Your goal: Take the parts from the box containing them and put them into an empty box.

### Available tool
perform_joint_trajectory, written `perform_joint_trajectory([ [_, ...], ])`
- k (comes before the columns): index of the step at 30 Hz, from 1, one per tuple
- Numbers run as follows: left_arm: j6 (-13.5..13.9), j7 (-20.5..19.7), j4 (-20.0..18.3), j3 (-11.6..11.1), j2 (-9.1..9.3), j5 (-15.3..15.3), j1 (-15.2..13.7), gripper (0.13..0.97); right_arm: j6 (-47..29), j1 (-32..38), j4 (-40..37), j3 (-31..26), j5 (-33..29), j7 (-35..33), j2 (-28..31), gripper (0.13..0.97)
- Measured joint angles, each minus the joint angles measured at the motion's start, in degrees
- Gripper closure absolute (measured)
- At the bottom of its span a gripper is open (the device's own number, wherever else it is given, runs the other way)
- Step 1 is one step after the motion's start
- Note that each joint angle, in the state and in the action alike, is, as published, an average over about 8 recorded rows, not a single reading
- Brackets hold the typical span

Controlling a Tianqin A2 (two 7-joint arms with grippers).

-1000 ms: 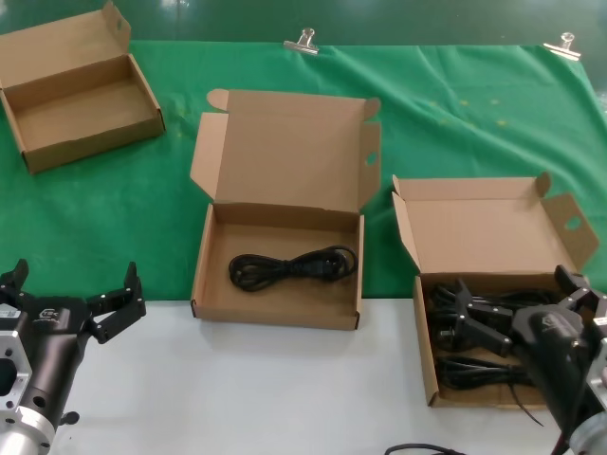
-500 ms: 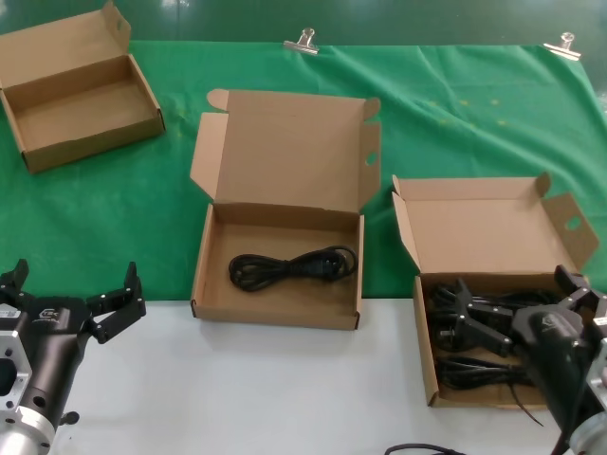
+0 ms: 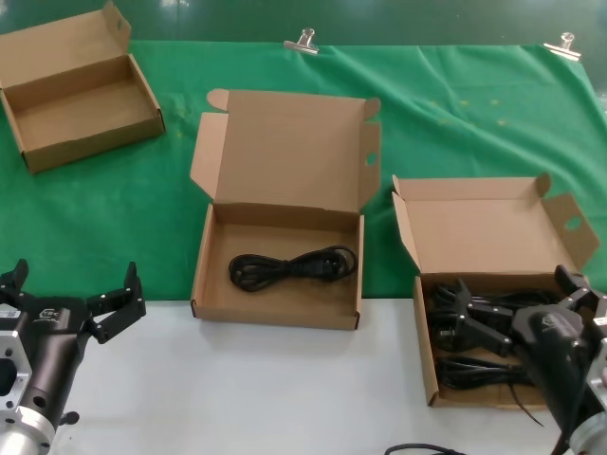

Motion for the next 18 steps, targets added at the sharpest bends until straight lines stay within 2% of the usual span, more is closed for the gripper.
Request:
perform_joint_trajectory([
  [18, 0.0, 0.0, 0.0, 0.0, 0.0, 0.0, 0.0, 0.132, 0.0, 0.0, 0.0, 0.0, 0.0, 0.0, 0.0, 0.129],
])
